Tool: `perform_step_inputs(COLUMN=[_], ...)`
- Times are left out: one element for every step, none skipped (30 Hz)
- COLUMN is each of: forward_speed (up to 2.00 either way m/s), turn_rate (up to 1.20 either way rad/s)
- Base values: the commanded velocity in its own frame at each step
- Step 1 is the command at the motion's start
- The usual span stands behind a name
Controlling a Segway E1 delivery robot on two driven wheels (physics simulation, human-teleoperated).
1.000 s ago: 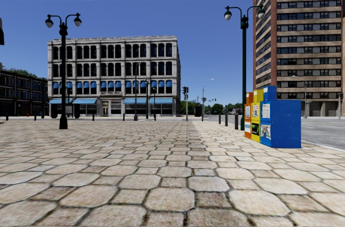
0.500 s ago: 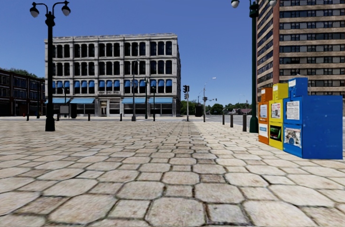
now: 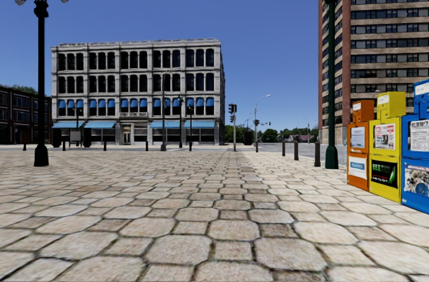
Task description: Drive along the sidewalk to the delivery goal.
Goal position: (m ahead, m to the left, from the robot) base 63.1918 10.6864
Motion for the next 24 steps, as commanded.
perform_step_inputs(forward_speed=[2.0,2.0,2.0,2.0,2.0,2.0,2.0,2.0,2.0,2.0,2.0,2.0,2.0,2.0,2.0,2.0,2.0,2.0,2.0,2.0,2.0,2.0,2.0,2.0], turn_rate=[0.0,0.0,0.0,0.0,0.0,0.0,0.0,0.0,0.0,0.0,0.0,0.0,0.0,0.0,0.0,0.0,0.0,0.0,0.0,0.0,0.0,0.0,0.0,0.0])
